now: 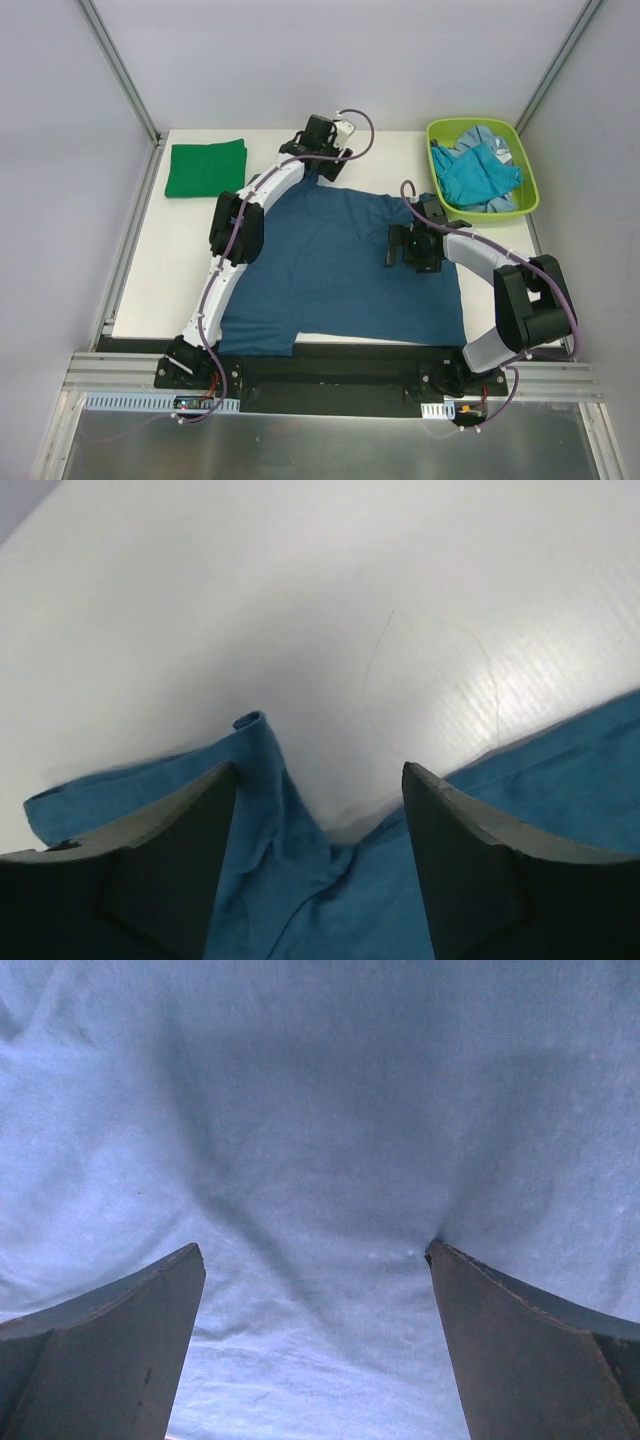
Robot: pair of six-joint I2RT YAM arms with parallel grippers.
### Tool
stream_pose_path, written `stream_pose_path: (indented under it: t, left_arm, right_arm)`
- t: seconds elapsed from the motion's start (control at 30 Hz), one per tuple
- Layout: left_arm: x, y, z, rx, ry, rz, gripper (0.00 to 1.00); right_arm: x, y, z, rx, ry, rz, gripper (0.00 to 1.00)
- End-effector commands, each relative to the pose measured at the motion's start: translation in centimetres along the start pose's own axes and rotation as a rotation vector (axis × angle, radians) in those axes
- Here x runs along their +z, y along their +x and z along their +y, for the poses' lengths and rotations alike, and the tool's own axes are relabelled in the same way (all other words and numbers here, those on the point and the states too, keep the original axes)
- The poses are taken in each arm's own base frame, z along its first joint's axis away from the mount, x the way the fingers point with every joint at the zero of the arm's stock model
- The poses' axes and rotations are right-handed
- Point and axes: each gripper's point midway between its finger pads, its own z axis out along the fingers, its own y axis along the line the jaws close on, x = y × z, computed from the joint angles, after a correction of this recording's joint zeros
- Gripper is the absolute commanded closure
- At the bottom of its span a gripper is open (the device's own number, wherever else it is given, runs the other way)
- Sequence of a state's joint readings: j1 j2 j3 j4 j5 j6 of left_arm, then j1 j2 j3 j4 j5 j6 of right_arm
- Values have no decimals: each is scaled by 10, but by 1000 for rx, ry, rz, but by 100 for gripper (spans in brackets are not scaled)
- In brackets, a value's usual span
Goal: Fold and stack the t-shirts
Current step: Flatten out the tshirt
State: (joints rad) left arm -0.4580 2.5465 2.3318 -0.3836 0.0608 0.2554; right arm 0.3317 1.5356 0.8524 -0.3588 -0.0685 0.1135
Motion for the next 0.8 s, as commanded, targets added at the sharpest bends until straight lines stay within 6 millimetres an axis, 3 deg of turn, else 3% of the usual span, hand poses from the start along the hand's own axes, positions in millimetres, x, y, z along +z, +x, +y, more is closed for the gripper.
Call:
stream_pose_path:
  t: [0.0, 0.03, 0.2, 0.33, 0.4, 0.6, 0.77]
  left_arm:
    - [-43, -80, 36, -45, -146, -223, 19]
    - [-46, -80, 39, -77, -156, -233, 1]
    - [-59, -59, 67, -389, -190, -220, 1]
    - [-68, -30, 65, -699, 31, -164, 1]
    - [-68, -20, 56, -755, 137, -132, 1]
    - [-34, 2, 66, -766, 98, -94, 1]
    - [-10, -8, 79, -796, 121, -136, 1]
  right_arm:
    - [-3, -10, 3, -6, -3, 0, 4]
    - [-2, -9, 3, -6, -2, 5, 4]
    - [-4, -9, 2, -14, -2, -3, 4]
    - [-4, -9, 1, -15, 2, 0, 4]
    - [-3, -8, 2, -15, 0, 4, 4]
    - [-4, -9, 2, -15, 0, 4, 4]
    - [-5, -10, 0, -15, 12, 2, 4]
